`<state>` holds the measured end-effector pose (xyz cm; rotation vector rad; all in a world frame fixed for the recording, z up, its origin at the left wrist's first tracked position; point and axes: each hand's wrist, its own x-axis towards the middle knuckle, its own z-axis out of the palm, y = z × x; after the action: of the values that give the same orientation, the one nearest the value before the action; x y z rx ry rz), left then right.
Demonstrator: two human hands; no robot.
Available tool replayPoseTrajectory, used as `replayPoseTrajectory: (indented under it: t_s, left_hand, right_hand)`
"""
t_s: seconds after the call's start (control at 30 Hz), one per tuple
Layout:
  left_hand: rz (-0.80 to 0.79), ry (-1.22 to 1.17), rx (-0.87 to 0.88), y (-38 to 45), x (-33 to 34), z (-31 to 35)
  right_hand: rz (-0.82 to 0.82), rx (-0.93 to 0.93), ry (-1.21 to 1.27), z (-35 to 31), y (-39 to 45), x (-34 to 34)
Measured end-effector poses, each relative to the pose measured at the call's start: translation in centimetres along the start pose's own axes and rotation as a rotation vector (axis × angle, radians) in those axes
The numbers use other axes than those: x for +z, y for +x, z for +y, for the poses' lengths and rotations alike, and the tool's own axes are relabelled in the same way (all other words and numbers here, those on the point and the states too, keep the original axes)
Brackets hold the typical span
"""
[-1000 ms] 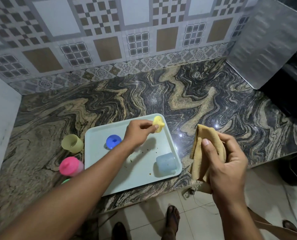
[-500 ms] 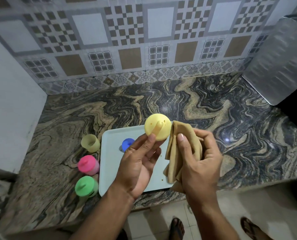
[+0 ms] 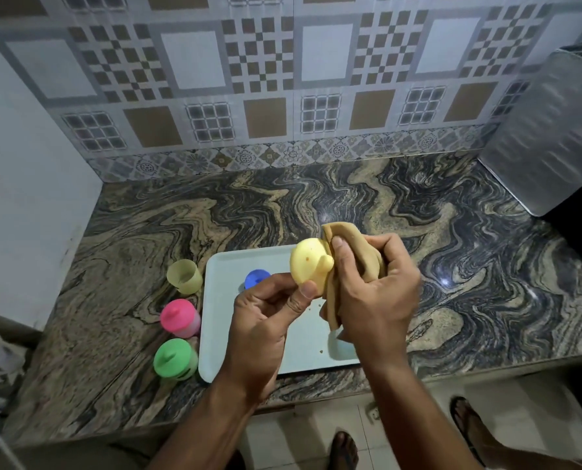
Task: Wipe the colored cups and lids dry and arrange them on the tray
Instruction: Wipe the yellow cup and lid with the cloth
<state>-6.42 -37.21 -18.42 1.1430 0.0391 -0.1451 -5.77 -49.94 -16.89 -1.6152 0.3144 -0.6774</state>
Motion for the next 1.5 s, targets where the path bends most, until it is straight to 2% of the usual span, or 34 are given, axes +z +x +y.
replayPoseTrajectory:
  t_s: [0.13,0.2,0.27,0.33,0.43,0.57,0.7,0.87,1.0,1.17,1.4,1.5]
  left_hand:
    - [0.009,-0.034,-0.07,-0.4,-0.6,0.3]
    - [0.031,-0.116,-0.134,-0.4,-0.9,0.4]
    - [0.06,-0.155,-0.16,-0.2,-1.2,0.6]
    - [0.068,-0.154,-0.16,0.1,-1.3,1.0]
    - [0.037,-0.16,-0.156,0.4,-1.1,1.3]
    - [0.025,-0.159,-0.147,0.7,-0.8,1.2]
    - [-0.043,-0.125,-0.058,0.5,-0.1,0.9]
    - [0.044,-0.063,0.011,0.5,1.0,0.9]
    - [0.018,-0.16,-0.012,0.5,0.6,0.9]
    - [0.001,-0.027,-0.004,0.7,-0.3,1.0]
    - [-0.267,0.22,0.038,0.9,-2.0,2.7]
    - [-0.293,0.278,0.015,0.8,-2.2,3.1]
  right_hand:
    - [-0.044,0.058,-0.057,0.3,2.5,0.0]
    - [-0.071,0.157,0.065,-0.2,3.6,-0.5]
    - [-0.185,0.276,0.241,-0.8,4.2,-1.3]
    - [-0.308,0.288,0.271,-1.0,3.9,-1.8]
    - [-0.399,0.238,0.22,-0.8,2.8,-1.4]
    - [-0.334,0.271,0.277,-0.2,1.6,-0.5]
    - [-0.231,0.195,0.244,0.8,0.3,0.2]
    - [-0.172,0.157,0.276,1.0,-1.1,0.4]
    - [-0.147,0.169,0.283,0.9,-1.1,-0.1]
    - [-0.215,0.067,0.16,0.6,-1.0,-1.1]
    - [-0.406,0.005,0.136,0.5,1.5,-2.0]
    - [-0.346,-0.02,0.11,0.4,2.2,-1.9]
